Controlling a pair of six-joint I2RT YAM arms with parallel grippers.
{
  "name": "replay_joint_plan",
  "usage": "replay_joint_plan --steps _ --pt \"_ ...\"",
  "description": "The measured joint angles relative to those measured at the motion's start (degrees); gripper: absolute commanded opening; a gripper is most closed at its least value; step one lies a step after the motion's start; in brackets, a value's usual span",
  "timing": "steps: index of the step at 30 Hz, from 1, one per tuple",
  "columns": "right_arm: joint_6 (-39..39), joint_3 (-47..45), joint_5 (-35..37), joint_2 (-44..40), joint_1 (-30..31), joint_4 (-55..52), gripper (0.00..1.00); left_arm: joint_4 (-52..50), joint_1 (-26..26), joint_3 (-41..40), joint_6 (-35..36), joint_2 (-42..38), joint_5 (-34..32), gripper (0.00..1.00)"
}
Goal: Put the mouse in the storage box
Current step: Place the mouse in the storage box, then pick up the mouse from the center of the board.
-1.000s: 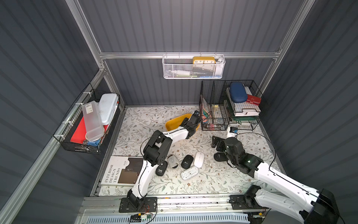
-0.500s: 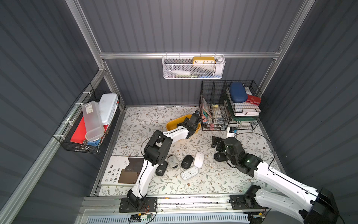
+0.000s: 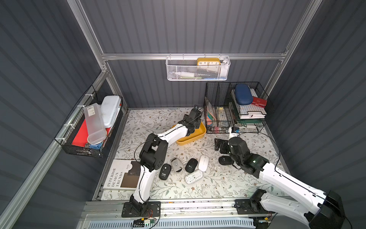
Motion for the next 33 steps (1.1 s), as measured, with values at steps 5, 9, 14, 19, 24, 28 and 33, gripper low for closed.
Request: replay_joint_plan --steps 5,9,14,19,24,28,33 --pt "-2.3 5.9 -1.2 5.7 6.2 -6.4 0.98 0.6 4.6 -9.9 -9.3 -14.7 3.9 0.84" --pt "-3.2 10.3 -5.6 12.6 11.8 -9.9 0.98 1.9 8.7 -21.9 -16.1 -28.9 6.8 0.89" --pt "-2.0 16.0 -12.4 21.5 15.2 -12.7 0.97 2.0 12.3 -31.7 -22.8 -42.6 7.3 0.99" --pt "-1.7 25.3 -15.9 31.8 19.6 -15.6 0.97 1.6 12.7 -36.1 -25.6 -51.1 4.8 0.99" --pt "-2.2 33.6 -17.8 41.1 22.4 -19.3 0.97 1.6 12.7 -38.6 -26.6 -57.5 1.2 0.99" --pt "-2.3 36.2 -19.2 45.5 22.4 -21.6 0.96 1.7 12.7 -40.4 -27.0 -61.8 -1.2 0.99" --pt "-2.3 40.1 -20.6 50.3 22.3 -23.9 0.94 1.9 12.7 -41.3 -27.1 -63.9 -2.8 0.99"
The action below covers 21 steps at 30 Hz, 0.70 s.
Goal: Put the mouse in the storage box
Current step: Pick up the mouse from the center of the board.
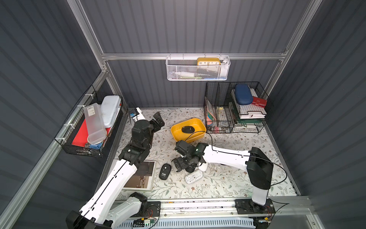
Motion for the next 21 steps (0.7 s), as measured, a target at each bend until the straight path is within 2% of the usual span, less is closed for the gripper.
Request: replay_joint_plan --steps 10,21 --pt "0.2 3.8 -4.2 6.0 -1.0 -1.7 0.81 0.2 0.0 -0.5 0.0 0.0 -0.8 0.99" --pt "0.3 5.6 -10.0 9.5 -2.9 -1.7 0.82 0.6 0.0 -1.2 0.0 0.2 -0.8 0.99"
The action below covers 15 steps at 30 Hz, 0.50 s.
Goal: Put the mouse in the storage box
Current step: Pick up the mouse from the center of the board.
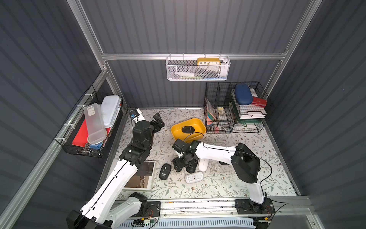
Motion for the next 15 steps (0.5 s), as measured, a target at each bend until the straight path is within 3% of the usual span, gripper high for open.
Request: replay_joint_plan --steps 7,15 --pt "0.0 1.7 -2.8 2.5 -0.3 -0.1 0.81 0.4 0.0 -0.2 0.0 0.3 0.0 0.99" --pt "-0.3 5.3 -3.5 5.2 -0.5 -1.3 0.71 0.8 0.0 -0.2 0.0 0.9 0.0 0.99"
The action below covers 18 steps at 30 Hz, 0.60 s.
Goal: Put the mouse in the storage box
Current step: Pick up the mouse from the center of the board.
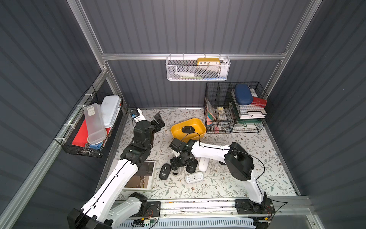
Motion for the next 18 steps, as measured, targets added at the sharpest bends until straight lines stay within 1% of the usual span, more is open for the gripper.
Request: replay_joint_plan --steps 4,9,12,16,18 --pt "0.0 0.1 0.0 0.2 0.0 -0.2 0.65 0.0 0.0 0.0 0.0 0.2 0.0 0.99" --pt "-0.3 0.1 0.2 0.3 0.0 -1.0 0.53 0.0 0.0 0.0 0.0 0.2 0.0 0.99" --pt "-0.2 0.0 0.9 0.2 0.0 -1.1 0.48 0.0 0.0 0.0 0.0 0.4 -0.1 0.99" --pt "0.3 -1.9 2.3 -1.7 -0.1 -0.5 0.38 0.0 0.0 0.0 0.0 1.4 0.0 0.99" --pt "0.7 -3.5 2.9 -3.8 -0.3 0.2 0.36 0.0 0.0 0.0 0.0 1.8 0.0 0.99"
